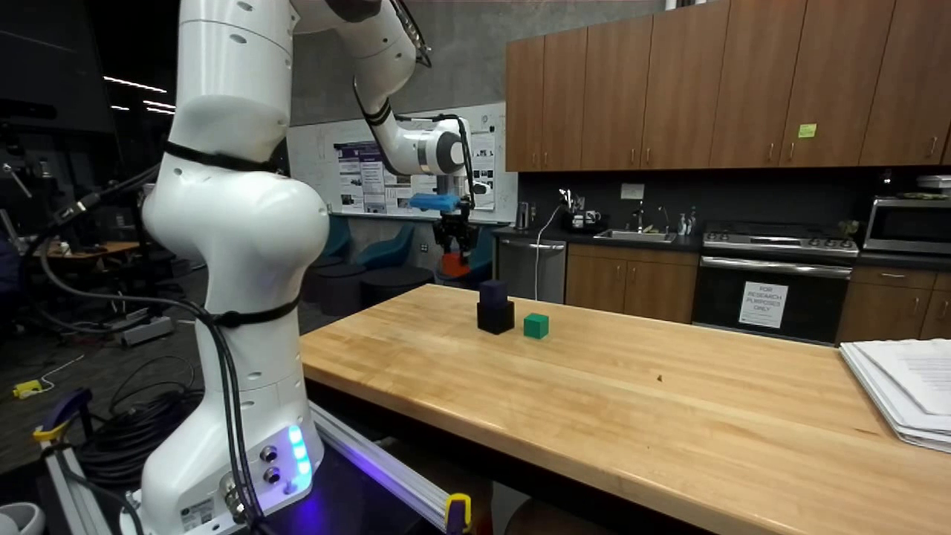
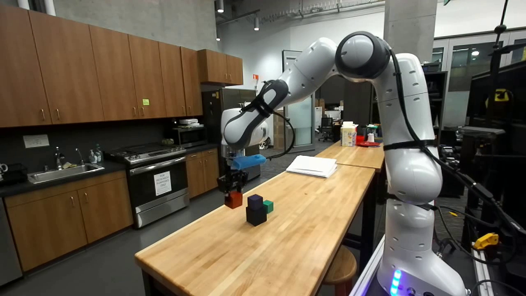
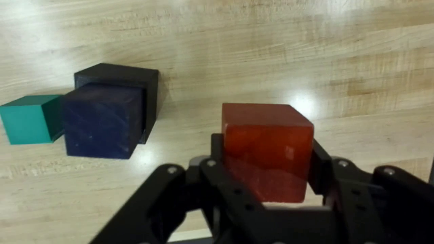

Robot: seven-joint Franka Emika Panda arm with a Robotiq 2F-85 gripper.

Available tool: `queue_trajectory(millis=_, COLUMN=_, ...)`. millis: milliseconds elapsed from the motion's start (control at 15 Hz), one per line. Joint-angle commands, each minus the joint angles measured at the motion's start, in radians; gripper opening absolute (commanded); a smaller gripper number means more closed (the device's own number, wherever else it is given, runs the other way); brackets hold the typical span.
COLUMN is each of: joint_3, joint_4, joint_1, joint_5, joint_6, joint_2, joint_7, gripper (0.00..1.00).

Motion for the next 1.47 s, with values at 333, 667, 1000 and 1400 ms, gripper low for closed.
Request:
queue_trajectory(millis=333, joint_3=-0.013, joint_4=-0.001, joint_1=-0.068, joint_5=0.013, joint_6=-0.023, joint_2=-0.04, joint_7=-0.094, gripper=0.3)
queue_trajectory(millis=667, joint_3=-0.025, joint_4=0.001, joint_1=-0.095, joint_5=0.012, joint_6=-0.069, joint_2=-0.058, joint_7=-0.129, gripper=0.3)
queue_trajectory(millis=1000, joint_3=-0.045, joint_4=0.005, joint_1=-0.113, joint_5=-0.001, joint_6=-0.096, joint_2=-0.06, joint_7=-0.133, gripper=0.3)
queue_trajectory(millis=1400, joint_3=-0.052, joint_4=0.002, joint_1=-0.12, joint_5=-0.002, joint_6=-0.138, joint_2=-0.06, joint_7=-0.165, gripper=0.3)
